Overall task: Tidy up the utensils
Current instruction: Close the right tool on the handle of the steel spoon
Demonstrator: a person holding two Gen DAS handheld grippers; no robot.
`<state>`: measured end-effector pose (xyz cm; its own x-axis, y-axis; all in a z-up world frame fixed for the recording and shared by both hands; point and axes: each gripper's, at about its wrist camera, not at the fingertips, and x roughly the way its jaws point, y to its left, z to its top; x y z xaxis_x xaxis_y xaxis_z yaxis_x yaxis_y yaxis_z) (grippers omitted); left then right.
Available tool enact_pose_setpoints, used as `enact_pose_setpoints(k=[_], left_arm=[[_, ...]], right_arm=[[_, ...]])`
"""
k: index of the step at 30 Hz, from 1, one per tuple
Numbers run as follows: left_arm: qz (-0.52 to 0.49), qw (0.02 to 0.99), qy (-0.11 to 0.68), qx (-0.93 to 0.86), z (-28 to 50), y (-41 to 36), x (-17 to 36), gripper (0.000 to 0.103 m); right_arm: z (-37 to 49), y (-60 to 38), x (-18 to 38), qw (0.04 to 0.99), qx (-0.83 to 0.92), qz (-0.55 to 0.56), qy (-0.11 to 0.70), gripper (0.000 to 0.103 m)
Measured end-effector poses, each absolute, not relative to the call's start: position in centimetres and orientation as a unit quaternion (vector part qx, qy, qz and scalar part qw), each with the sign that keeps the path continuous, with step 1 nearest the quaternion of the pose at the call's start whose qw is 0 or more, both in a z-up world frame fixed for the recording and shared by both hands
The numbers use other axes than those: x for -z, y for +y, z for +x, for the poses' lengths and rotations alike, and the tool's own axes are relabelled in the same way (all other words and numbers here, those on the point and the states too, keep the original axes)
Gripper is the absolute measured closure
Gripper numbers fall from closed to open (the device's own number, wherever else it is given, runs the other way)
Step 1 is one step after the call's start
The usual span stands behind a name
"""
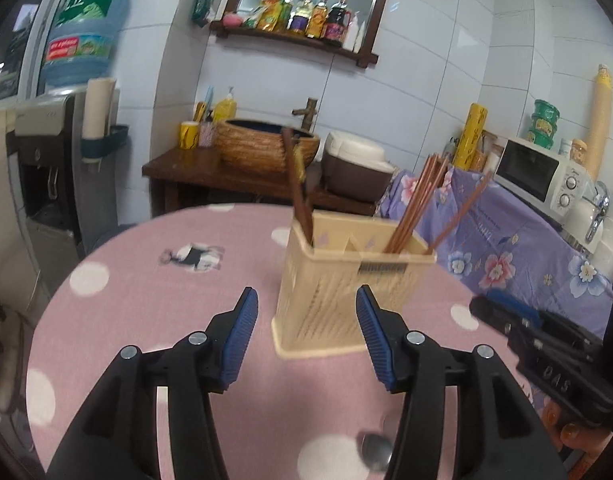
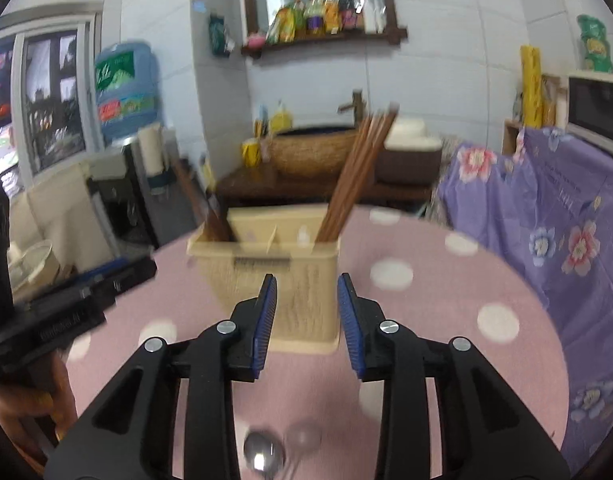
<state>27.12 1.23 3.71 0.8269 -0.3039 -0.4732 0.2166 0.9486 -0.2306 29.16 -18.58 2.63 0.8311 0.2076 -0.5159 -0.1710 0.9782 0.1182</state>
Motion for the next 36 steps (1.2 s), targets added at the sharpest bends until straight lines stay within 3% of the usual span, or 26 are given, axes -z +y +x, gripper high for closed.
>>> enact_pose_setpoints(k=[9,16,26,29,31,36], left_arm=[[-0.088,0.929,0.335,0.133,22.7,1.7,2.2,0.052],[-0.103,0.923,0.345,0.138,21.4,1.7,3.3,0.052],[-0.105,0.922,0.348,0.13,20.6,2.1,3.8,0.052],[-0.109,0.921,0.35,0.13,20.6,2.3,4.0,0.052],[-0.113,0.92,0.352,0.129,20.7,2.5,4.1,0.052],[-0.118,0.92,0.352,0.129,20.7,2.8,4.0,0.052]], right_arm=[[22.2,-17.9,7.9,0.899,-0.154,0.034,0.408,0.074],[20.9,-16.9,8.8,0.895,-0.163,0.024,0.415,0.081],[24.8,-15.2,7.2,0.899,-0.168,0.014,0.404,0.081],[25.8,-14.9,7.3,0.896,-0.166,0.011,0.411,0.077],[26.3,-14.6,7.5,0.895,-0.161,0.005,0.415,0.065],[27.0,-13.9,7.7,0.894,-0.156,-0.015,0.421,0.063]])
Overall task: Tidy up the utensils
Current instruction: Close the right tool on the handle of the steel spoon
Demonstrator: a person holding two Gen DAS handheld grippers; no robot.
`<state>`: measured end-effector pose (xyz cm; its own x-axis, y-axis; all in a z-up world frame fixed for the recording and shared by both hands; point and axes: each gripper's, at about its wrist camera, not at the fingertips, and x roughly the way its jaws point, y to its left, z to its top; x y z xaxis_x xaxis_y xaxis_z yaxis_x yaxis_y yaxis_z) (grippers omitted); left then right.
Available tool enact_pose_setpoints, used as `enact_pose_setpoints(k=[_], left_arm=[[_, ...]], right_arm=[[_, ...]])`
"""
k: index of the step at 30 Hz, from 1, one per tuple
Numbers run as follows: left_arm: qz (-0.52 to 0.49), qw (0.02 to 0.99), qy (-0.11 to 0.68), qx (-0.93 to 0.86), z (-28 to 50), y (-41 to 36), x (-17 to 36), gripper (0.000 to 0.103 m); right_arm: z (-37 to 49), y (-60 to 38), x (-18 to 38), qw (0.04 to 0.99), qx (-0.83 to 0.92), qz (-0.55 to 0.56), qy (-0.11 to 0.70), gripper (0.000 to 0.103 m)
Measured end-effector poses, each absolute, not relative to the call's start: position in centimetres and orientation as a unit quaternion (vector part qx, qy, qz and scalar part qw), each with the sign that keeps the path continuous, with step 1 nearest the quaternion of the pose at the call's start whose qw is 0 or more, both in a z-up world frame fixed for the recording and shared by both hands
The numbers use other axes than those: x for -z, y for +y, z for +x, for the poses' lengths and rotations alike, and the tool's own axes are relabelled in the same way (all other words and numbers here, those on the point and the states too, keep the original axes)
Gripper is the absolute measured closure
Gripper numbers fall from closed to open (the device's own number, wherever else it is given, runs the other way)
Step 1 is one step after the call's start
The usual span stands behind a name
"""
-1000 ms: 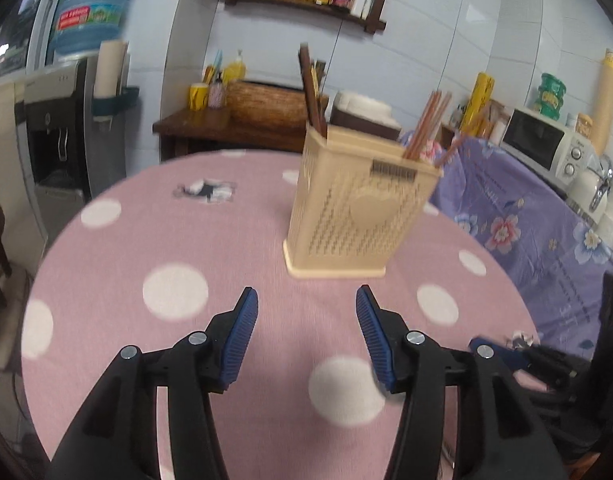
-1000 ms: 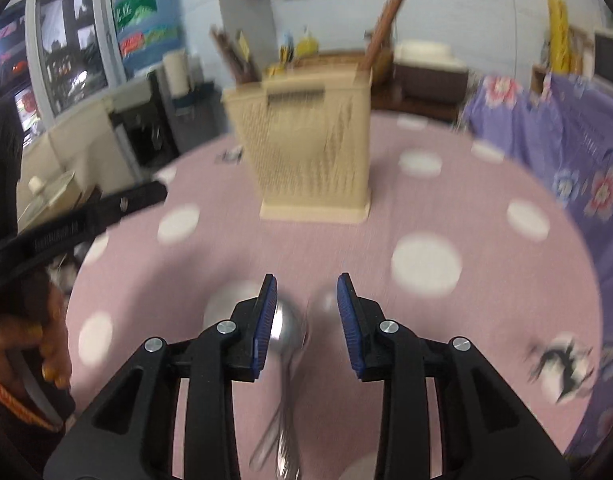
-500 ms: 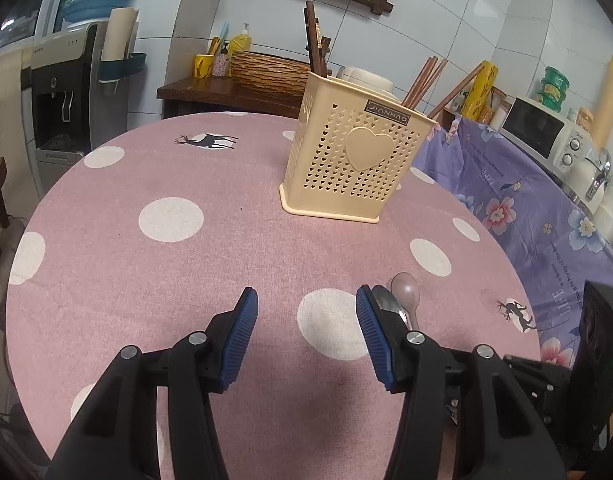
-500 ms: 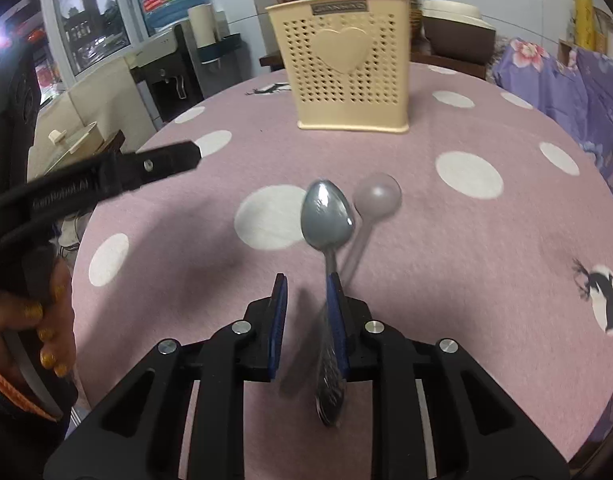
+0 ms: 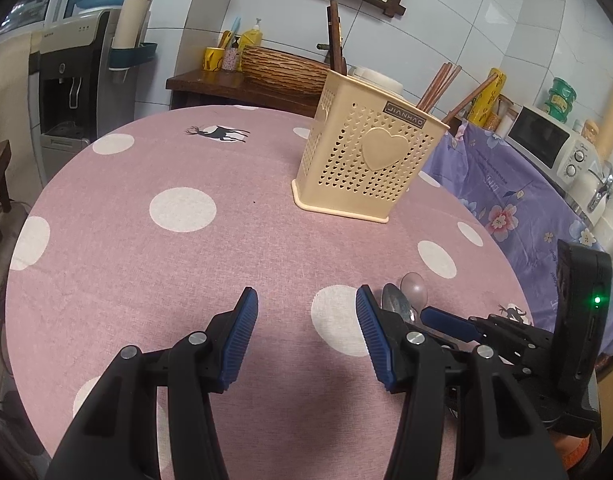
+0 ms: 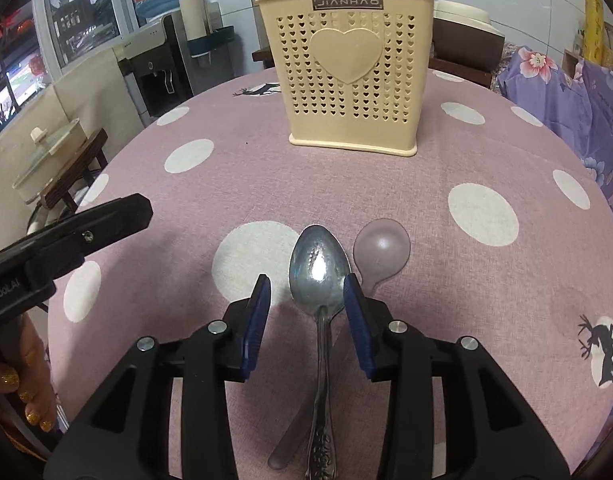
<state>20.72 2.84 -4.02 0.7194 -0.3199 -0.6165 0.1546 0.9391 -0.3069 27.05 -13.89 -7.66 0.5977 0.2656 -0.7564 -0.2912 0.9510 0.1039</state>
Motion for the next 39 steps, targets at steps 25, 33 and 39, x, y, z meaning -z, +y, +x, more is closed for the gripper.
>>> enact_pose_setpoints(k=[25,33,39], left_arm=[[-0.129,0.917,0.353,0.134,20.9,3.3,4.1,0.052],[-0.13,0.916,0.354,0.137,20.9,3.3,4.1,0.052],[-0.131,0.916,0.356,0.133,20.9,3.5,4.1,0.052]], right_arm=[[29.1,-13.4,8.2,0.88,-0.152,-0.025,0.449,0.054],[29.5,-12.2,8.7,0.882,-0.14,-0.047,0.447,0.054],[29.8,-11.7,8.8,0.885,-0.136,-0.058,0.442,0.057]])
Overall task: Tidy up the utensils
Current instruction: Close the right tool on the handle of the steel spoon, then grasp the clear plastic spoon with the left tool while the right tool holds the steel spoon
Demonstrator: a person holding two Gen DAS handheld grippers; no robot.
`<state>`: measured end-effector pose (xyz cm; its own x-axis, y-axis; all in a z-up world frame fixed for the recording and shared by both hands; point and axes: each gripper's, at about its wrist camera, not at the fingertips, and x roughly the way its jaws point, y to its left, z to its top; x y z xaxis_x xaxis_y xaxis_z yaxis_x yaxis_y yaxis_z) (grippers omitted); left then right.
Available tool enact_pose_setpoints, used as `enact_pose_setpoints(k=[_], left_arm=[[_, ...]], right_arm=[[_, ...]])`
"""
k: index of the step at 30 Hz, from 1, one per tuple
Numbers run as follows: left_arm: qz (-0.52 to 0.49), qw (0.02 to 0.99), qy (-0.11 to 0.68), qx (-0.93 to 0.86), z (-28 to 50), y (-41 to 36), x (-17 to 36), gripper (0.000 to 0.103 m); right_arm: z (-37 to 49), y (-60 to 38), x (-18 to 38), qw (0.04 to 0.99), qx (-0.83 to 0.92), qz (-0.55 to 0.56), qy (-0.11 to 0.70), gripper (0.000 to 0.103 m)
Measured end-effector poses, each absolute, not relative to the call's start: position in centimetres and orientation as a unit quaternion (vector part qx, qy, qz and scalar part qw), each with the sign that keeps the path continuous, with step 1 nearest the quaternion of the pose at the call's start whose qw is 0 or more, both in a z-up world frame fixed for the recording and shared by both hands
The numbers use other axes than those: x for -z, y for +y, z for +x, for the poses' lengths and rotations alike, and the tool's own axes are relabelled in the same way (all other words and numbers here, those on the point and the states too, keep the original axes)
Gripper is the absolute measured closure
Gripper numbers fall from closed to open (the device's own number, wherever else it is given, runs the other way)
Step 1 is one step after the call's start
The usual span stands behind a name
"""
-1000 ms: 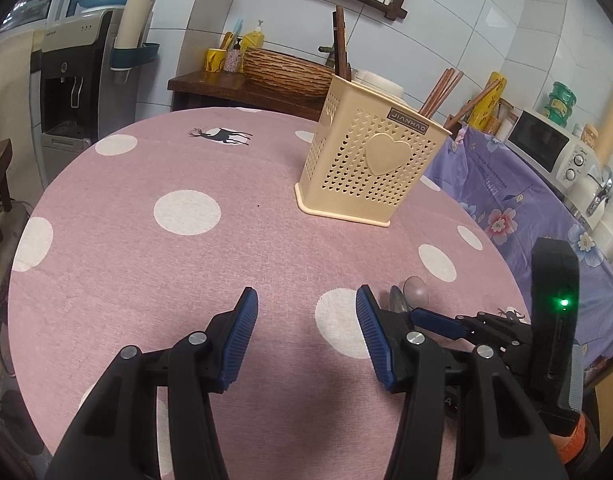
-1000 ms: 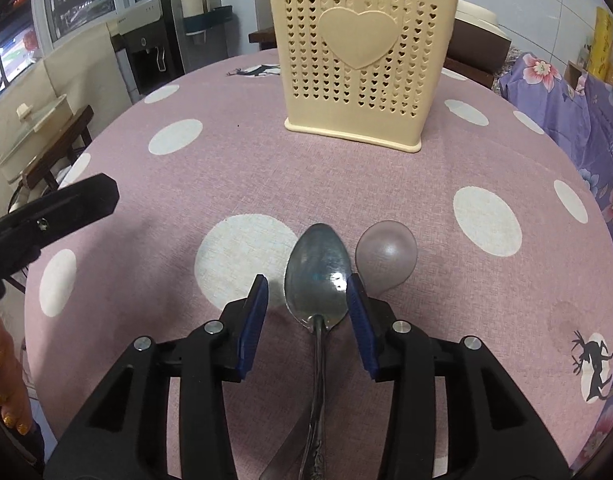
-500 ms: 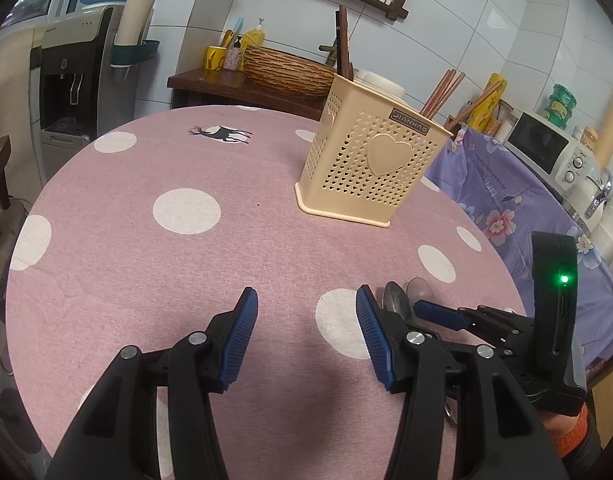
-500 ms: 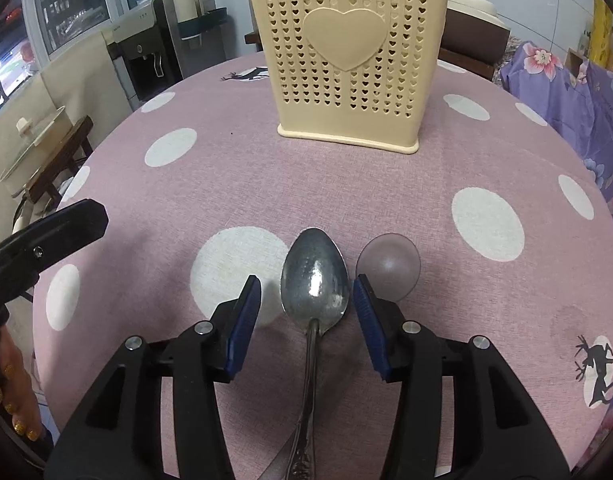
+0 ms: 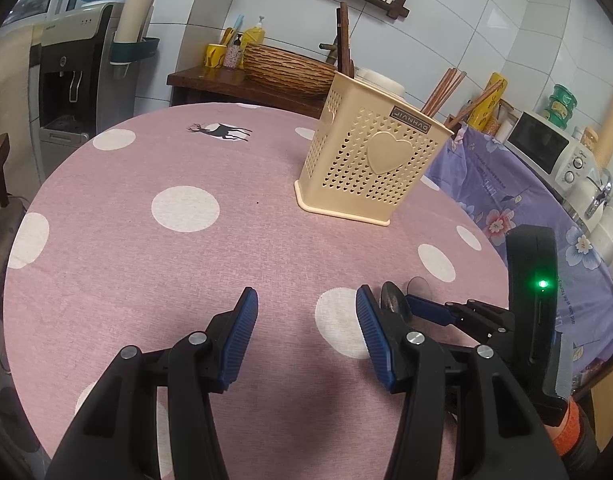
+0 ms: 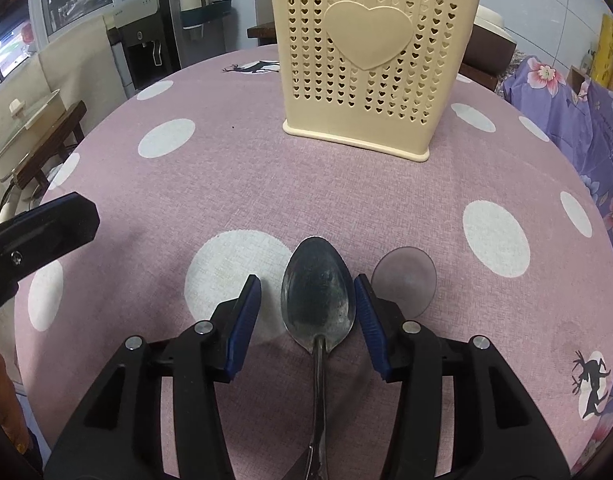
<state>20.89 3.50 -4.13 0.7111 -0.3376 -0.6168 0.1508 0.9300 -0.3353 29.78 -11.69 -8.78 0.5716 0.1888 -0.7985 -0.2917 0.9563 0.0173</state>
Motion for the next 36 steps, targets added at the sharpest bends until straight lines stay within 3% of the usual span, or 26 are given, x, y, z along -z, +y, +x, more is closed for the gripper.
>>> enact_pose_setpoints(k=[3,19,36], left_arm=[[-0.127,0.916,0.356,0.134,21.0,3.4,4.1,0.052],[-0.075,0.89,0.399,0.206,23.1,-3.1,4.7,0.052],[0.045,0.872,0.444,0.203,26.3,-12.6,7.7,0.052]], right_arm=[[29.8,-11.8,8.7,0.884,-0.138,-0.052,0.445,0.065],[26.7,-21.7,2.8,0.923,-0.069,0.081,0.37,0.065],[25.7,-27.0,1.8,0.932,0.002,0.115,0.344,0.065]])
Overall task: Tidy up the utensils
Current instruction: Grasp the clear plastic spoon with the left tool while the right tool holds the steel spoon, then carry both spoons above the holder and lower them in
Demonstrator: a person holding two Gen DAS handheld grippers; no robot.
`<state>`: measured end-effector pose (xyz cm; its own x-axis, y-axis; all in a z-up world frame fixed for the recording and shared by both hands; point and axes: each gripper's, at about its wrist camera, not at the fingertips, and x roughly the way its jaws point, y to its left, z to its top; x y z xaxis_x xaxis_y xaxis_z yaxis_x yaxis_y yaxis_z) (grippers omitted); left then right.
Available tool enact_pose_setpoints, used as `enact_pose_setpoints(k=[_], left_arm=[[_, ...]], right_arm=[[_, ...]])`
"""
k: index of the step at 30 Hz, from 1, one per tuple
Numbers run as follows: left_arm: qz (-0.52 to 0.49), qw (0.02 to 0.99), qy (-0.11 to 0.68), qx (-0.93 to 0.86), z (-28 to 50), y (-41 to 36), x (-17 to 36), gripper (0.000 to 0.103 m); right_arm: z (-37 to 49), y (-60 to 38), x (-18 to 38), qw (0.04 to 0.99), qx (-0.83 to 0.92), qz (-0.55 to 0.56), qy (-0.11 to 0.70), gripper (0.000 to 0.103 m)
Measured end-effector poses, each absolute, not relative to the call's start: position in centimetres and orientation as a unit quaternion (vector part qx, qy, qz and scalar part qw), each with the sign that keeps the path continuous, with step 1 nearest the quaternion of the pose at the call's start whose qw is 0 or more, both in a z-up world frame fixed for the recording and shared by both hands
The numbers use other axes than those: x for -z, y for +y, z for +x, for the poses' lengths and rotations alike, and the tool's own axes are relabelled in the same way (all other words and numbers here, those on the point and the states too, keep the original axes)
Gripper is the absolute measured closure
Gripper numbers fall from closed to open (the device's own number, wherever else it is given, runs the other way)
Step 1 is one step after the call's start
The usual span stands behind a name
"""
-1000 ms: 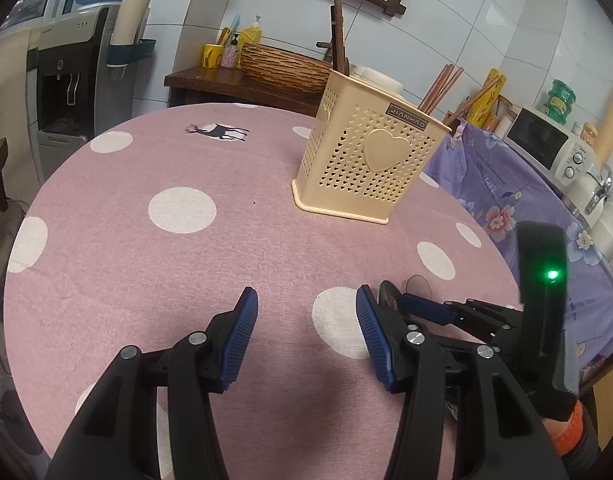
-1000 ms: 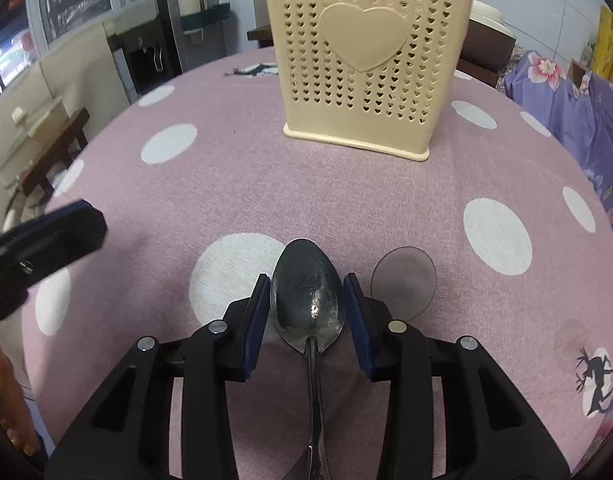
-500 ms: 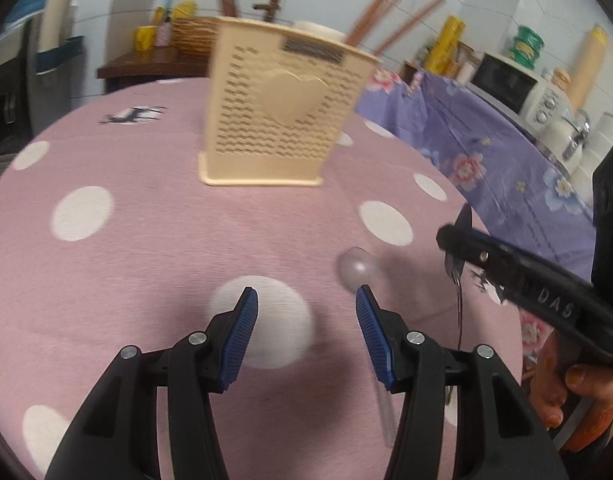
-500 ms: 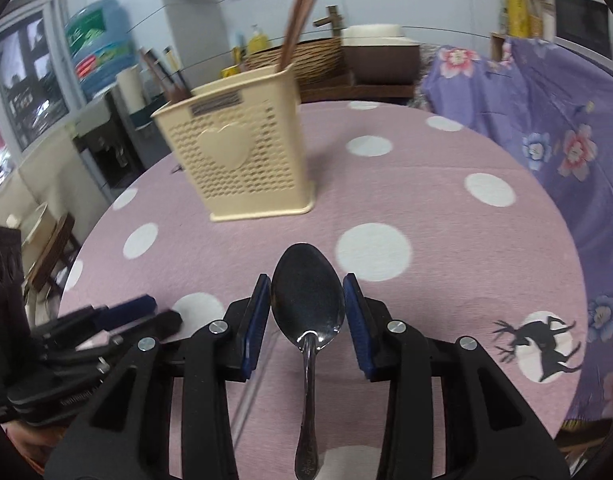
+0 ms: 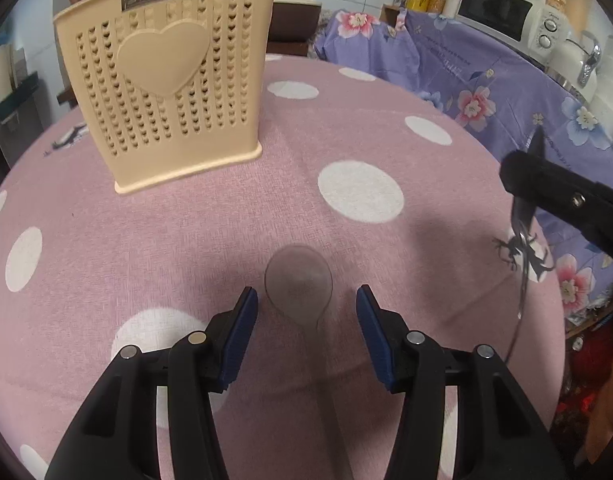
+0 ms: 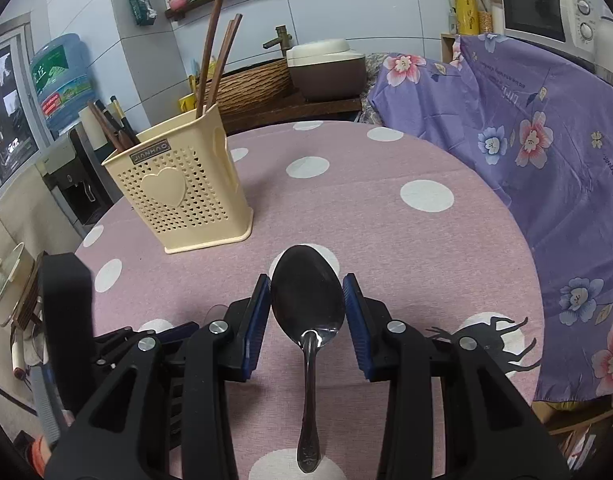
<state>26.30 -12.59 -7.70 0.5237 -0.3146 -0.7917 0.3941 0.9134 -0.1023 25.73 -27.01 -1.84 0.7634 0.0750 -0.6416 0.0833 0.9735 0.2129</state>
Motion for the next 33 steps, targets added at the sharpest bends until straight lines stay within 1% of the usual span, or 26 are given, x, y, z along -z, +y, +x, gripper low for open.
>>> enact_pose_setpoints(k=[4,7,8,9,13,17,28,33], left_arm=[[0.051,0.872,0.446,0.196,26.7,-13.3,7.6,0.052],[0.056,0.874,0.443,0.189,26.8,-13.6,7.6,0.059],[0.058,0.876,0.442,0.186,27.0,-13.7,7.6,0.064],[0.057,0.876,0.442,0.184,27.1,-13.7,7.6,0.067],[0.04,0.875,0.445,0.186,27.5,-13.4,7.3,0.067],[0.028,0.882,0.429,0.192,27.3,-13.1,6.1,0.067],[-0.032,0.927,0.32,0.194,24.1,-7.6,-1.1,0.067],[-0.033,0.938,0.294,0.184,23.2,-7.1,-2.0,0.068]], right_arm=[[25.7,-27.2,1.9,0.931,0.004,0.116,0.345,0.065],[25.7,-27.2,2.0,0.931,0.005,0.117,0.346,0.065],[25.7,-27.2,2.0,0.931,0.005,0.117,0.347,0.065],[25.7,-27.1,2.1,0.93,0.004,0.117,0.347,0.065],[25.8,-26.9,2.2,0.929,0.001,0.117,0.35,0.065],[25.7,-26.7,2.1,0.93,-0.002,0.118,0.349,0.065],[25.2,-26.7,0.9,0.934,-0.017,0.134,0.329,0.065],[25.0,-26.2,0.7,0.935,-0.022,0.133,0.328,0.065]])
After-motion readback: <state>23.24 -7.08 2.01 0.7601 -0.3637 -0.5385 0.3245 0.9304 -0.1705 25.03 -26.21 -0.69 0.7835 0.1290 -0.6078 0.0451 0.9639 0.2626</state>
